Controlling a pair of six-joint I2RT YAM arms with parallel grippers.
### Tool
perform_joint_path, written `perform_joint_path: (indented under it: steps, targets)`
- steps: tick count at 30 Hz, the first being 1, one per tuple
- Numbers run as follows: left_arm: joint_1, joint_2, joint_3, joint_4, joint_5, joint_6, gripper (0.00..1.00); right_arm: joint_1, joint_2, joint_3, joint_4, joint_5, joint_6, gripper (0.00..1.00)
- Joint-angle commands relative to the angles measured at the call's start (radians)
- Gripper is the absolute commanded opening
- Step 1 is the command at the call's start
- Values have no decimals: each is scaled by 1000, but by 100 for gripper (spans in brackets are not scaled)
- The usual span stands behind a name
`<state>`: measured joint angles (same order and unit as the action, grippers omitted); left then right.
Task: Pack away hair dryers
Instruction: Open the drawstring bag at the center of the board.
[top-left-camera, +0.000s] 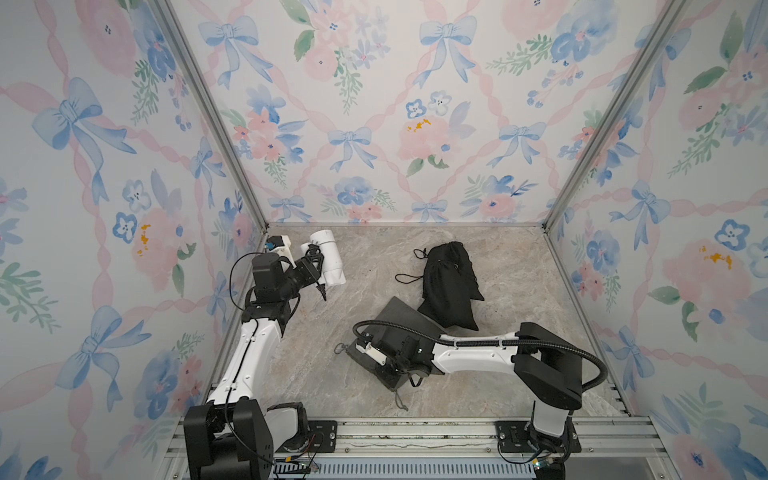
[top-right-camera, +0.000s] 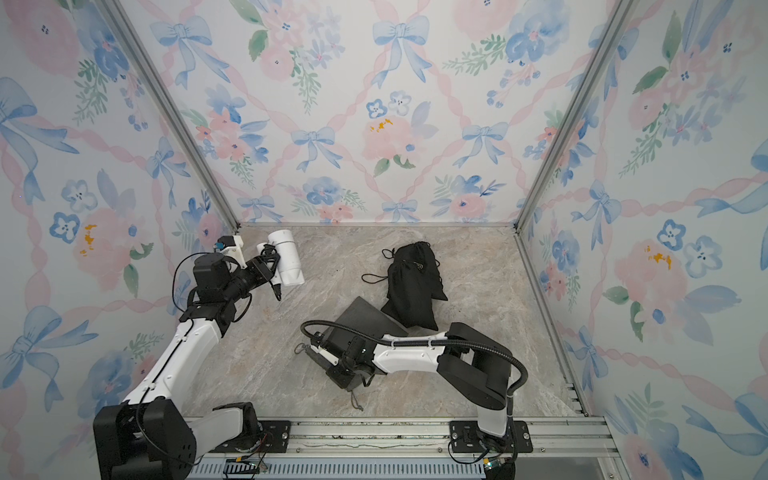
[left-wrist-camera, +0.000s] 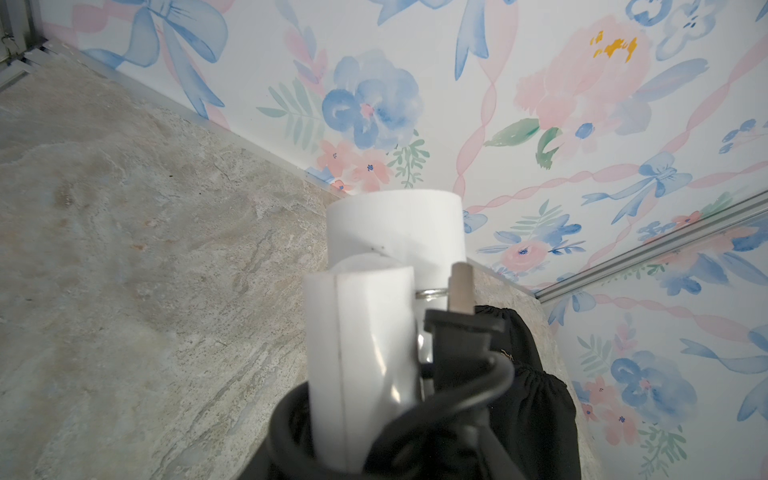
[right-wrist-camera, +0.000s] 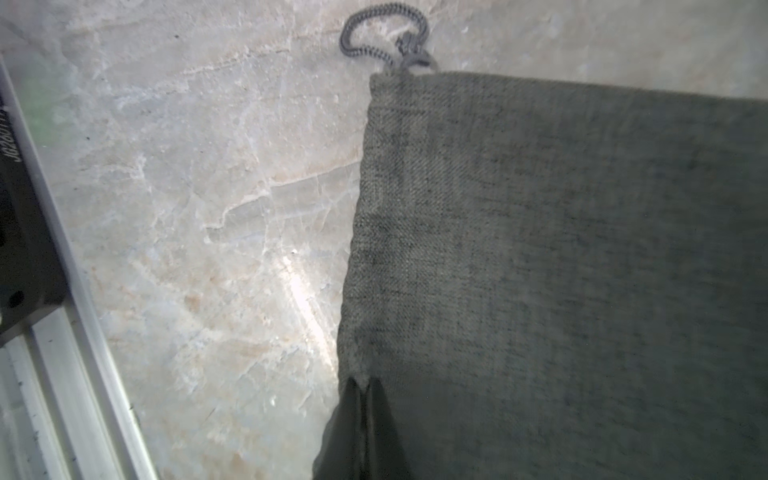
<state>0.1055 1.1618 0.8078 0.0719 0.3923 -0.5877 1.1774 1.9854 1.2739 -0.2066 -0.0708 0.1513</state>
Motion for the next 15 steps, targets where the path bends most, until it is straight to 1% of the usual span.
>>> perform_joint_path:
  steps: [1, 4, 8, 15]
  targets:
    - [3, -29, 2, 58, 7, -20, 21, -22, -80, 60, -46, 19, -45, 0]
    - [5, -34, 6, 57, -1, -23, 21, -50, -129, 119, -103, 45, -79, 0]
    - [5, -35, 23, 58, -13, -32, 21, -120, -168, 212, -178, -4, -115, 0]
    - [7, -23, 61, 57, -31, -41, 21, -242, -196, 318, -202, -4, -177, 0]
